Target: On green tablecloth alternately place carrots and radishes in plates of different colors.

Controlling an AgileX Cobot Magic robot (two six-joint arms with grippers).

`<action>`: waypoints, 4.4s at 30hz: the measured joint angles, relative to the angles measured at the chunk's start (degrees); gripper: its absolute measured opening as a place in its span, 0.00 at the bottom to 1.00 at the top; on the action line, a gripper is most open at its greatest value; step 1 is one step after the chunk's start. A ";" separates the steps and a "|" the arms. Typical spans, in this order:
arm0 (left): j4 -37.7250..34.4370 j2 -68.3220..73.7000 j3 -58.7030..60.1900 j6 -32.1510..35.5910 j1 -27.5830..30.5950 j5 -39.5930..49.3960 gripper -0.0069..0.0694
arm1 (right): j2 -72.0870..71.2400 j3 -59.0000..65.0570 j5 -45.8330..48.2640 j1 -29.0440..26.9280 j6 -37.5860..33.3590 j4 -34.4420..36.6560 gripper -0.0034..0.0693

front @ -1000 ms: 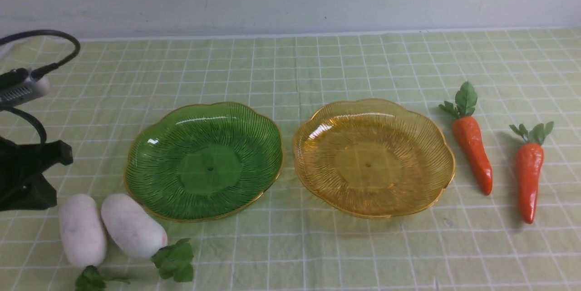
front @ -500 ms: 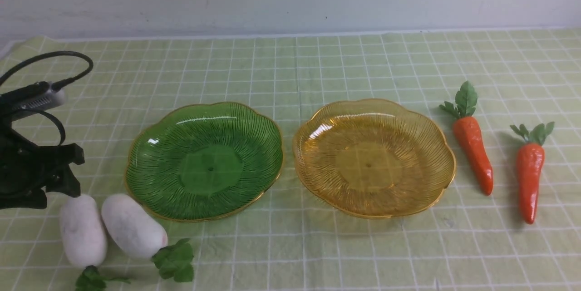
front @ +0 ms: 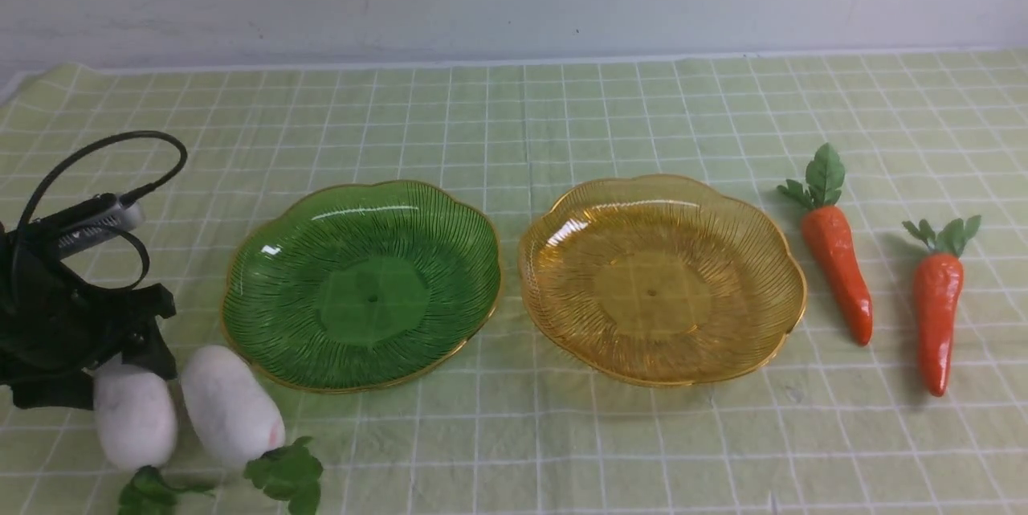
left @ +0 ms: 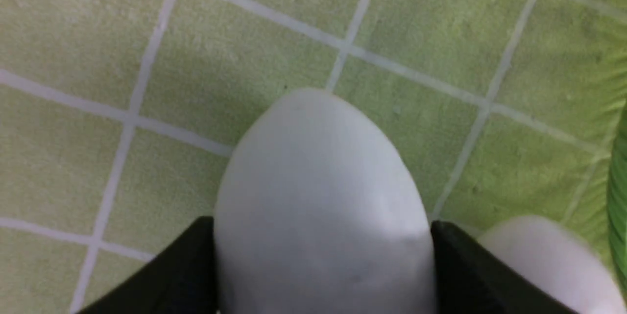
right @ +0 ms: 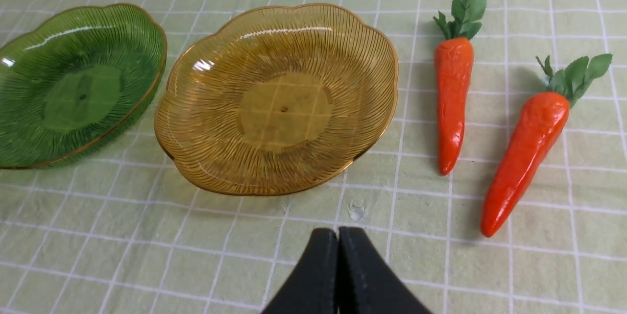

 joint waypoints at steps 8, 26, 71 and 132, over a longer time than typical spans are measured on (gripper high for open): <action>-3.45 -7.02 -9.50 1.03 -0.43 7.78 0.70 | 7.28 -4.35 2.82 0.00 4.13 -2.68 0.03; -12.51 5.26 -19.75 11.54 -20.45 7.44 0.70 | 60.34 -25.08 -0.53 -0.24 27.26 -26.69 0.11; 4.11 -8.29 -7.24 -8.76 -13.62 24.22 0.54 | 73.55 -37.69 -9.53 12.64 -4.77 6.46 0.37; 5.49 5.33 -27.98 3.81 -19.66 16.63 0.66 | 84.25 -47.93 0.87 2.05 12.65 -15.17 0.68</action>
